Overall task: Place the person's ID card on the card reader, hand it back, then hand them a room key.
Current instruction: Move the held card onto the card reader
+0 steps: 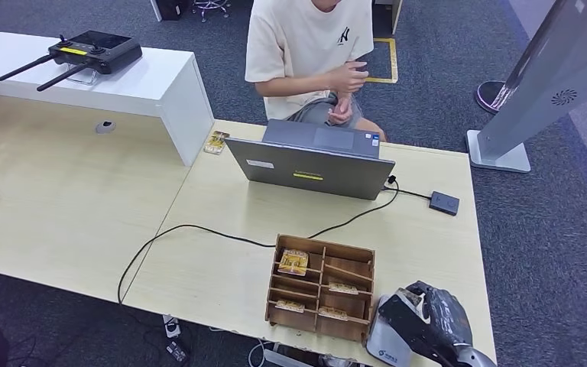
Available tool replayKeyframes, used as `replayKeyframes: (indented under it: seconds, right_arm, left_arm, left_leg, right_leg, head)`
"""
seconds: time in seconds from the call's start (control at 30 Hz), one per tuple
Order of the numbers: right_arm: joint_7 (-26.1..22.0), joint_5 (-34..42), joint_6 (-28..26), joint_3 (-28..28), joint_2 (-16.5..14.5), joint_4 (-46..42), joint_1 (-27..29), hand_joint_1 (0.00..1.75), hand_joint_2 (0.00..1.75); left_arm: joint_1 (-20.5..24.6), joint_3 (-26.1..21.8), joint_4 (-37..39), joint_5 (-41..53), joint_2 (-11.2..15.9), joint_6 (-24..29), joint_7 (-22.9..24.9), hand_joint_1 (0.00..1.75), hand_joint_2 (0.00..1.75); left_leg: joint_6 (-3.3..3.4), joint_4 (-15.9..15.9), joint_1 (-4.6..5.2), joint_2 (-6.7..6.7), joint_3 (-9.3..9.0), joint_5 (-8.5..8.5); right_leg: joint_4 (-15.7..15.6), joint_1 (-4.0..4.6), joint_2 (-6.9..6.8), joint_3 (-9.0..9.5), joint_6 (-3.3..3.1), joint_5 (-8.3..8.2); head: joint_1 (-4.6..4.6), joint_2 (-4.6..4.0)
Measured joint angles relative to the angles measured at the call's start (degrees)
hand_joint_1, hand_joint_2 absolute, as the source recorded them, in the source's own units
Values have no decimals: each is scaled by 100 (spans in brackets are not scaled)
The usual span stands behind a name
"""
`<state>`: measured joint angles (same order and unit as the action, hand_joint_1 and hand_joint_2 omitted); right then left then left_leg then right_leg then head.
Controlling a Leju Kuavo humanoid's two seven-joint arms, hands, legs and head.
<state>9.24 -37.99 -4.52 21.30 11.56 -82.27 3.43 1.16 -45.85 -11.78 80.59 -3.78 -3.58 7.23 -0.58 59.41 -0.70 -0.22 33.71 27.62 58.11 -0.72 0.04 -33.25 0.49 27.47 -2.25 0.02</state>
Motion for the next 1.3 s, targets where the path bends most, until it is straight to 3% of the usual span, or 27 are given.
replayKeyframes:
  seconds: [1.3]
  right_arm:
    - [175,-437,107,73,0,317,-133,175,175]
  left_arm:
    - [0,-68,0,25,0,-2,16,0,175]
  left_leg:
    - [0,0,0,0,0,0]
  right_leg:
    - [0,0,0,0,0,0]
  head:
    - [0,0]
